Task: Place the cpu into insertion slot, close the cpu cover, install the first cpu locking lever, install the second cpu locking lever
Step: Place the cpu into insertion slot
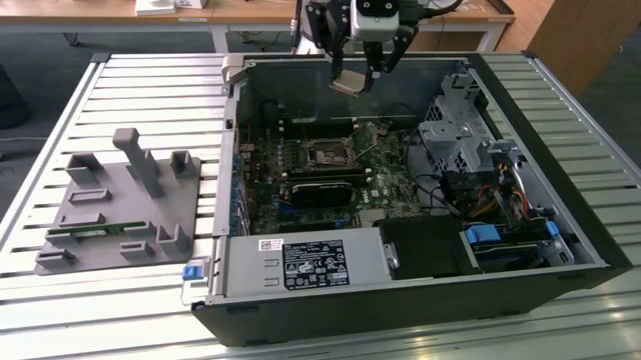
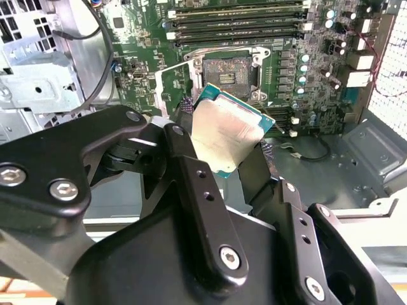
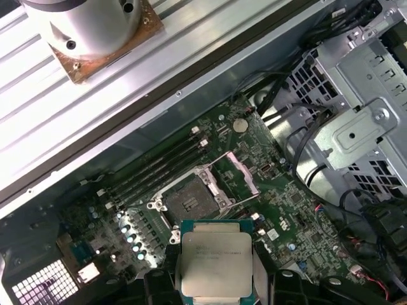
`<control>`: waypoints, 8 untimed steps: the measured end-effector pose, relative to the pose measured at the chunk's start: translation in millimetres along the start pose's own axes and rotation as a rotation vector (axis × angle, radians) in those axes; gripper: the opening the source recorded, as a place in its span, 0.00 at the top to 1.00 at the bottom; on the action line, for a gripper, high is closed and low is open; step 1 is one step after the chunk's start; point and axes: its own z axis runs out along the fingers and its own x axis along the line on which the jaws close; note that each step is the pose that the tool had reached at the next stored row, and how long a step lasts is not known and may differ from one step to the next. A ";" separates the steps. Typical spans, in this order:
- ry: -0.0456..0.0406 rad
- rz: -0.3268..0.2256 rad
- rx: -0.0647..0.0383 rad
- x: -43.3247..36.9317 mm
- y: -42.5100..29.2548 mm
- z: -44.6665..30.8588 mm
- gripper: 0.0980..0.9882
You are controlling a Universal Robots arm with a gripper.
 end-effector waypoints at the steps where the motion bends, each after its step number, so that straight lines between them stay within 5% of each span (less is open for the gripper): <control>1: -0.0006 0.008 0.000 0.0 0.0 0.0 0.51; 8: -0.0066 0.088 -0.001 0.0 0.0 0.2 0.51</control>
